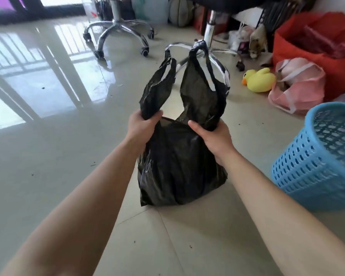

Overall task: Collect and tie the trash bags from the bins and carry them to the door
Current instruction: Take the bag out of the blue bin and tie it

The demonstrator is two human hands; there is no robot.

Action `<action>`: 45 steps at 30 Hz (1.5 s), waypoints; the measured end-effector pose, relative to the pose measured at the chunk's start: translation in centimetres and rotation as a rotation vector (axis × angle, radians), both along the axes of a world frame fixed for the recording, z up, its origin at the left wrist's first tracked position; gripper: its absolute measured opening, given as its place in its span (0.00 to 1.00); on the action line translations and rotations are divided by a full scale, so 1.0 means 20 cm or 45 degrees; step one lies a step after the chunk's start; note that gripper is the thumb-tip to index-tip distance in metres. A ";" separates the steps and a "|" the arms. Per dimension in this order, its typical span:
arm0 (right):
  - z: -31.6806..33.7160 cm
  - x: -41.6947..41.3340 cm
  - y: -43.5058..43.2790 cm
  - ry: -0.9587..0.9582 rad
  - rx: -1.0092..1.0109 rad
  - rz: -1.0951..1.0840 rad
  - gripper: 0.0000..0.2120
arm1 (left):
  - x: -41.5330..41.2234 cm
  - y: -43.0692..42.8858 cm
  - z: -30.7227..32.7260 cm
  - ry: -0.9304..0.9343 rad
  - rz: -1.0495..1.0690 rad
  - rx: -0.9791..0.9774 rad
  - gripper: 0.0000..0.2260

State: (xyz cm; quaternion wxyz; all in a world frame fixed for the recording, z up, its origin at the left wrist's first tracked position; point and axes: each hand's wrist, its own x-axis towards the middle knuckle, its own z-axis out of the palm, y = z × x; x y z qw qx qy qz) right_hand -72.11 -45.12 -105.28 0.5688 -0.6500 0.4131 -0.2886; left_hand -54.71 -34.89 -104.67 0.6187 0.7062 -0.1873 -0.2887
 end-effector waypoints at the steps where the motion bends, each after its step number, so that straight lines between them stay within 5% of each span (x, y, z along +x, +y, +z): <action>1: 0.02 0.00 0.01 -0.024 -0.004 0.008 0.26 | -0.01 0.02 0.03 0.134 0.057 -0.082 0.13; 8: 0.13 -0.07 0.02 0.061 0.100 0.157 0.13 | -0.05 0.10 0.17 0.861 -0.140 -0.673 0.09; 16: 0.35 -0.07 0.04 -0.223 0.003 0.042 0.15 | -0.12 0.17 0.25 1.000 -0.249 -0.601 0.13; 21: 0.34 -0.14 0.02 -0.094 -0.240 0.015 0.14 | -0.16 0.20 0.19 0.981 -0.294 -0.565 0.10; 26: 0.34 -0.20 0.07 0.952 -0.575 0.341 0.26 | -0.15 0.20 0.15 0.659 -0.352 -0.399 0.03; 29: 0.30 -0.20 0.10 0.991 -0.520 0.378 0.28 | -0.14 0.22 0.14 0.502 -0.538 -0.335 0.15; 33: 0.26 -0.19 0.11 1.065 -0.785 0.516 0.20 | -0.17 0.25 0.13 0.443 -0.696 -0.319 0.12; 37: 0.24 -0.14 0.14 1.206 -1.126 0.640 0.13 | -0.22 0.22 0.14 0.435 -0.528 -0.307 0.19; 40: 0.20 -0.12 0.17 1.285 -1.318 0.713 0.18 | -0.23 0.18 0.16 0.422 -0.298 -0.317 0.15; 45: 0.15 -0.19 0.11 0.882 -1.026 0.602 0.28 | -0.18 0.18 0.13 0.713 0.058 -0.511 0.09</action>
